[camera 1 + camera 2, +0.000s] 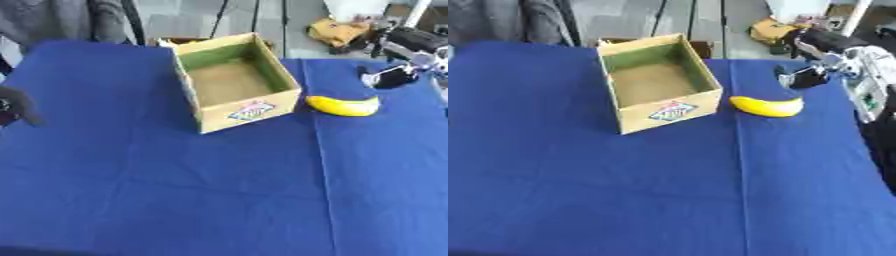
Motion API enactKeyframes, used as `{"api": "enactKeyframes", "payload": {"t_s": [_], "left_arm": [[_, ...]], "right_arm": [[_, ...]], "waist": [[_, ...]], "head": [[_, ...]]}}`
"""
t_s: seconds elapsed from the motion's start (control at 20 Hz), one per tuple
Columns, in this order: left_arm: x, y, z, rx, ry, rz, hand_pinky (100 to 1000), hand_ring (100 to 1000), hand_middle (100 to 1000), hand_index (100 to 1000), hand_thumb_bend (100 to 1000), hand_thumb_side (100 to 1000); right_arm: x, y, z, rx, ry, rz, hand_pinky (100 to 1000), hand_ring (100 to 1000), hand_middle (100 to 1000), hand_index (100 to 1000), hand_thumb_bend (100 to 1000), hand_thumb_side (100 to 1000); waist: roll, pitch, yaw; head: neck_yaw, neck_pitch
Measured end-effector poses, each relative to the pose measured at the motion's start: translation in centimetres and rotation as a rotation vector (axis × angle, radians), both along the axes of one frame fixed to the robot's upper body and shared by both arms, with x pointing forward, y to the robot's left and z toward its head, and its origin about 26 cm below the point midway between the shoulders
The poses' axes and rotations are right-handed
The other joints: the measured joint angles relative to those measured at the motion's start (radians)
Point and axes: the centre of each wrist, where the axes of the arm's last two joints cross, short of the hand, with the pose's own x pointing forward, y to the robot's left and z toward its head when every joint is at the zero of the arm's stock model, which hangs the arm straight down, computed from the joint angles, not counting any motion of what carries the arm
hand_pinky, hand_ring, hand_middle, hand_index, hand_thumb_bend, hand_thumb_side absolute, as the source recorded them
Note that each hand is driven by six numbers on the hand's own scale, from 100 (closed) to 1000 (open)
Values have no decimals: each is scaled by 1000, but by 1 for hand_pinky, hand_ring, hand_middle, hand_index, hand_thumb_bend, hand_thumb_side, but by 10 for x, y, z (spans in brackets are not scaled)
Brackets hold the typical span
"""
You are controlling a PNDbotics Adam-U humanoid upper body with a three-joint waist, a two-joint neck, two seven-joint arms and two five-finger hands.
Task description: Pick up objects on the table and place them in the box.
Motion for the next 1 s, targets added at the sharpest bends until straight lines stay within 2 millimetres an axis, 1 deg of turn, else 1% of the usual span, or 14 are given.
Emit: {"api": "enactKeyframes", "payload": {"t_s": [0.05,0.45,0.65,1.0], "left_arm": [[0,0,0,0,0,0,544,471,531,669,223,1000],[0,0,0,1,-2,-2,545,470,530,669,223,1000],[0,0,1,3,-6,-5,544,470,530,670,223,1000],[1,-1,1,9,-11,-11,545,469,531,671,220,1000]], "right_arm": [[0,-1,0,2,0,-4,515,695,789,856,100,240],[1,-9,-6,19,11,-44,526,720,791,858,100,253],[2,-14,-10,26,20,-76,532,735,792,858,100,257],[3,-26,-20,39,45,-140,533,735,789,860,100,261]], "waist": [[0,1,2],[0,16,28],[0,25,47],[0,39,83]], "head": [[0,0],[0,-1],[-6,-1],[-9,-3]]}}
